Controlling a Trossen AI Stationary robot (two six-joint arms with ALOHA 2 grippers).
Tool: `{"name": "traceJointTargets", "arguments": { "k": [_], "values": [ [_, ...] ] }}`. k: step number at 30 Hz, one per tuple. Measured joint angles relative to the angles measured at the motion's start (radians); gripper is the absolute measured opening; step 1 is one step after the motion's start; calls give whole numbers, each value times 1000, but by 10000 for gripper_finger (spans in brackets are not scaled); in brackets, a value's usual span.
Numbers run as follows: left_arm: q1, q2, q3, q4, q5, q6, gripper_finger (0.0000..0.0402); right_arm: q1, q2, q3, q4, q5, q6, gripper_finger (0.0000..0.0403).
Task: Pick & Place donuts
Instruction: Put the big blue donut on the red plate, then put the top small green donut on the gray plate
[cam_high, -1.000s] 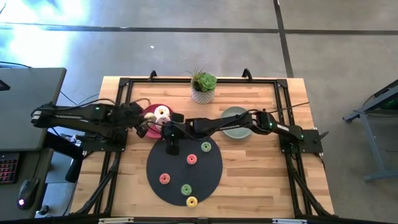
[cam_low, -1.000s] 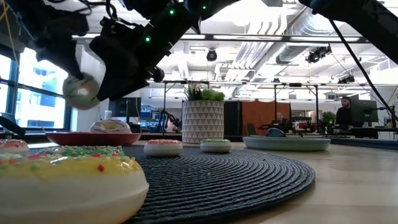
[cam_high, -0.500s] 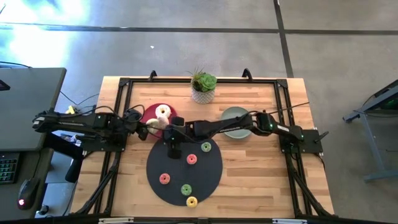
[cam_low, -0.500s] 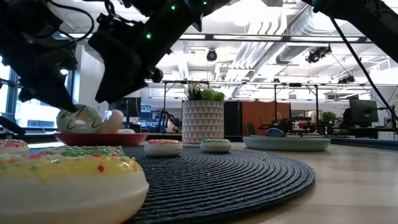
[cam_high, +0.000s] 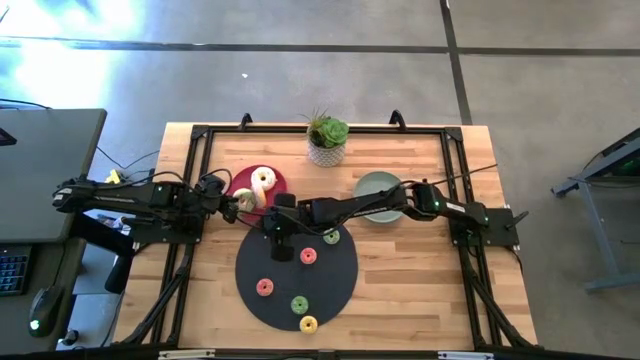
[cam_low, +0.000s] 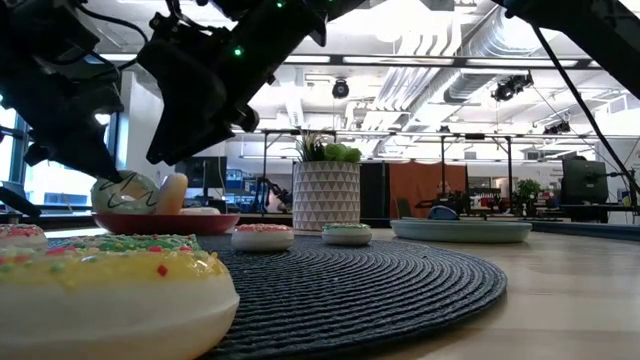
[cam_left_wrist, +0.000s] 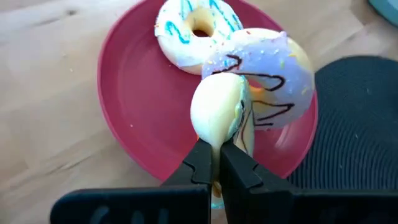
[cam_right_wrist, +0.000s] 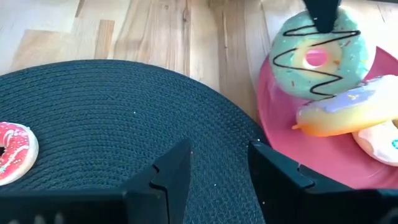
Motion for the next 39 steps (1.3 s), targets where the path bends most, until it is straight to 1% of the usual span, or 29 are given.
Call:
{"name": "traceJointTargets", "arguments": {
  "k": [3, 6, 9, 15, 19, 24, 29, 31, 34, 37, 39],
  "values": [
    [0, 0, 0, 5, -20, 2, 1, 0, 0, 0, 2, 0, 0, 151],
    [0, 1, 0, 5, -21, 4, 16, 0, 0, 0, 2, 0, 0, 148],
    [0, 10, 0, 5, -31, 18, 44, 0, 0, 0, 11, 0, 0, 145],
    [0, 54, 0, 5, -100, 30, 110, 1, 0, 0, 42, -4, -1, 147],
    [0, 61, 0, 28, -125, 31, 141, 1, 0, 0, 44, -3, -1, 144],
    [0, 61, 27, 34, -158, 69, 153, 1, 0, 0, 44, -4, -1, 143],
    [-1, 60, 99, 40, -170, 132, 154, 2, 0, 0, 44, -4, -41, 144],
    [-1, 60, 125, 52, -148, 166, 154, 3, -3, 0, 38, -3, -54, 142],
    [-1, 60, 142, 131, -54, 244, 154, 4, -31, 0, -38, -17, -81, 141],
    [-1, 65, 142, 223, 56, 305, 154, 10, -79, 1, -192, -21, -87, 142],
    [-2, 82, 142, 267, 104, 328, 154, 18, -106, 1, -323, 6, -87, 147]
  ]
}}
